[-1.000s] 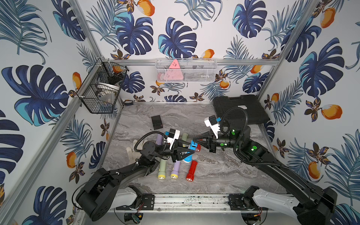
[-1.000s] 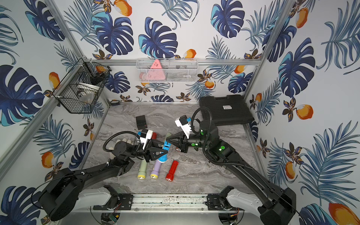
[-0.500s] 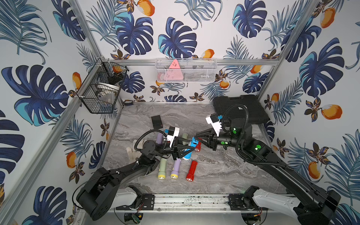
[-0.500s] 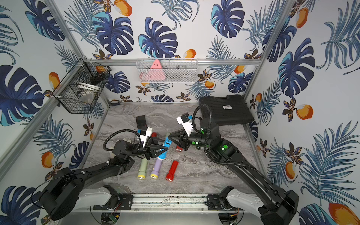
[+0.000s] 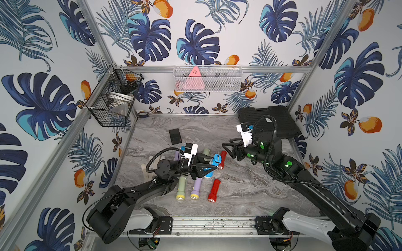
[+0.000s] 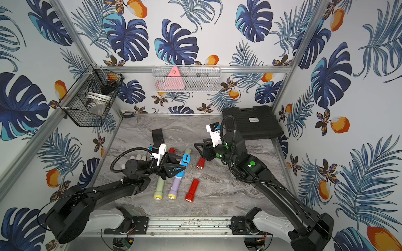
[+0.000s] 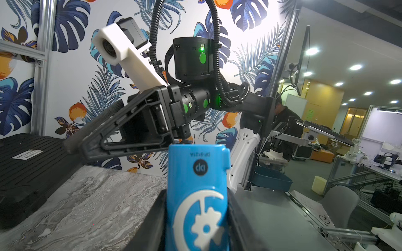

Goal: Close the plug at the bottom of the flashlight
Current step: Close the plug of the flashlight, then place the flashlight at the center of the board.

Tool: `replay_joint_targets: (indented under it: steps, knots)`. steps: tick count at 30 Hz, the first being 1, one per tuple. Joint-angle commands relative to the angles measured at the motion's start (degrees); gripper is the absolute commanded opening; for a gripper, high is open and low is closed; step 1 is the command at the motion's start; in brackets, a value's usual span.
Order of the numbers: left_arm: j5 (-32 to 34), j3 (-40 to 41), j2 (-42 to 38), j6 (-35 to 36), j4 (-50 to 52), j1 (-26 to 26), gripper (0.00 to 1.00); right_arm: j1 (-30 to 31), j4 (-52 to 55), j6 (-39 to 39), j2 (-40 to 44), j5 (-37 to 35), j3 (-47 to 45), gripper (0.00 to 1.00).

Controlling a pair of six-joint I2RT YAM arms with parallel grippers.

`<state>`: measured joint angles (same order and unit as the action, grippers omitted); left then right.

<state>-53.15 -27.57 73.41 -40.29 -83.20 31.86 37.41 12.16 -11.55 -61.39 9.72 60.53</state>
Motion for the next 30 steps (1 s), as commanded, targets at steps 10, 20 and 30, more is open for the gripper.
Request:
replay_joint_targets:
  steps: [10,20,30]
  knots:
    - [15.3,-2.4,-11.2,26.5,42.3,3.0,0.0,-1.1,1.7,-2.2,-2.6,-16.6,-0.8,0.73]
    - [46.6,-13.1,-7.8,35.3,74.6,14.0,0.0,-14.1,2.1,-11.8,-3.6,-17.2,-7.6,0.76]
    - [64.9,-19.1,-1.3,26.3,84.8,21.3,0.0,-29.6,3.7,-16.1,-0.4,-12.9,-13.7,0.81]
